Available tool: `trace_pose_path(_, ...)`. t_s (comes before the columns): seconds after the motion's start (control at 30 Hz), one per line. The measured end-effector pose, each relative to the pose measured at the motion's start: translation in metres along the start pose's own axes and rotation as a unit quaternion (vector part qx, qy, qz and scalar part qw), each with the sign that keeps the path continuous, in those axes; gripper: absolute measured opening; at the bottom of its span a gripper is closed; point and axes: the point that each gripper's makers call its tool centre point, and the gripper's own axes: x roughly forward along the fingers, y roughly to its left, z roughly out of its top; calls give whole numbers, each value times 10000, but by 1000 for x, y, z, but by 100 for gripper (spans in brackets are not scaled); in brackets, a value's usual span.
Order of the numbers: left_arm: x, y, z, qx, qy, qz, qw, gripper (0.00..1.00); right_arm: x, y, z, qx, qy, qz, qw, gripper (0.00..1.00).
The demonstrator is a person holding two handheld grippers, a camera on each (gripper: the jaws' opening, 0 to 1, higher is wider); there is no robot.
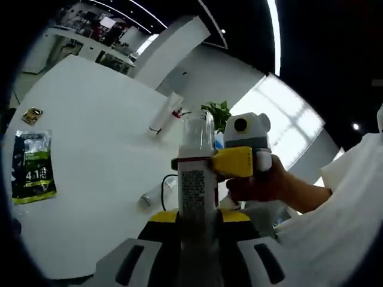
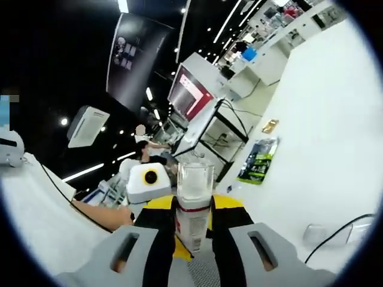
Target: Arrange the skincare products in the storage area until every visible bottle or jar stands upright without overlapping.
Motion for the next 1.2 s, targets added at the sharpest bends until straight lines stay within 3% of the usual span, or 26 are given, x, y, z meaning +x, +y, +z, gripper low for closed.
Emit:
trace_pose_path(0.1, 0, 13, 1, 239, -18, 510, 9984, 22, 3, -8, -2, 132, -90, -293, 9994, 21)
trace_pose_path(0.17, 1, 20, -1, 508, 23, 878, 9948, 22, 5, -11, -5, 5, -76, -475, 9988, 21)
trace_pose_path(0.27, 3, 24, -5, 763, 93, 1175, 9901, 23, 7, -16, -9, -59, -50, -733, 9973, 21)
trace_pose_path(0.4, 2, 27, -5, 892, 115, 1316, 9872, 22, 6, -21, -11, 216, -136, -889, 9957, 21)
trace_pose_path(0.53, 3, 27, -7, 969, 144, 1343, 9861, 23, 4, -22, -11, 130, -103, -928, 9956, 20)
trace_pose_path(0.63, 3, 27, -7, 1081, 167, 1297, 9855, 23, 2, -18, -12, -174, -25, -939, 9954, 20)
trace_pose_path(0.77, 4, 30, -9, 1507, 211, 1389, 9785, 23, 2, -16, -14, -520, 117, -983, 9937, 19)
trace_pose_path(0.97, 4, 35, -10, 1822, 314, 1572, 9701, 25, -1, -10, -4, -1461, 203, -1230, 9814, 19)
trace_pose_path(1.2, 4, 39, -12, 2053, 406, 1687, 9632, 26, -30, -13, 34, -2041, 12, -1644, 9651, 19)
